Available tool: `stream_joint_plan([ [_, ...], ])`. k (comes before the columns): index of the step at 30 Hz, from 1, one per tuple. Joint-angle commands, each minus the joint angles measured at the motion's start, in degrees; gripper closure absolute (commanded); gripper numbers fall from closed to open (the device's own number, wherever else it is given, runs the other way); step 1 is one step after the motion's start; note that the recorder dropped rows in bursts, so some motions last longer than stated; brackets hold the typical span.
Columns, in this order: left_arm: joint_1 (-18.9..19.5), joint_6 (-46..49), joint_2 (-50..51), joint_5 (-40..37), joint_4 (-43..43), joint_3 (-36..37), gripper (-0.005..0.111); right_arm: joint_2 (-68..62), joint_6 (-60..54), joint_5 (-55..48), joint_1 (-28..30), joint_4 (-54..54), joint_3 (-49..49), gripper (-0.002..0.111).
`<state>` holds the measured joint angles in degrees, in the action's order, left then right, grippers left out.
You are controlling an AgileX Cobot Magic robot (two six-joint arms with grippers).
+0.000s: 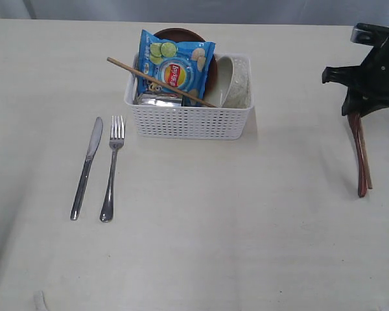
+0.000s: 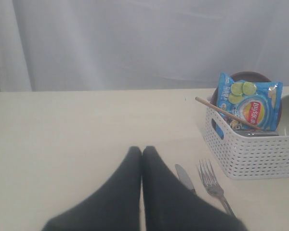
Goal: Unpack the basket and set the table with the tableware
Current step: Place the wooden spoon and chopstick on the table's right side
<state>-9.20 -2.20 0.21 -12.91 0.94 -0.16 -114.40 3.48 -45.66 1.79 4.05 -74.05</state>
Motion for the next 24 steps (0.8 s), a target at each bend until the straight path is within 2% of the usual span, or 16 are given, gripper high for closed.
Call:
stream_joint_plan([
  [1, -0.1, 0.0, -0.2, 0.7, 0.2, 0.2, 0.107, -0.9, -0.4, 2.3, 0.3, -0.2, 0.6, 0.108],
  [5, -0.1, 0.0, -0.2, 0.7, 0.2, 0.2, 0.107, -2.0, -0.3, 2.7, 0.3, -0.2, 0.6, 0.105],
  [10, -0.1, 0.0, -0.2, 0.7, 0.2, 0.2, 0.107, -3.3, -0.3, 3.4, 0.3, 0.8, 0.6, 0.075],
  [15, -0.1, 0.0, -0.2, 0.7, 0.2, 0.2, 0.107, -2.2, -1.6, 2.1, 0.3, 1.5, -0.6, 0.056],
  [21, -0.1, 0.0, -0.2, 0.7, 0.2, 0.2, 0.107, 2.7, -2.5, -4.7, 0.0, 5.3, -8.3, 0.054],
  [24, -0.1, 0.0, -0.2, 0.7, 0.2, 0.2, 0.107, 5.7, -11.5, -7.1, -1.8, 14.1, -12.4, 0.054],
])
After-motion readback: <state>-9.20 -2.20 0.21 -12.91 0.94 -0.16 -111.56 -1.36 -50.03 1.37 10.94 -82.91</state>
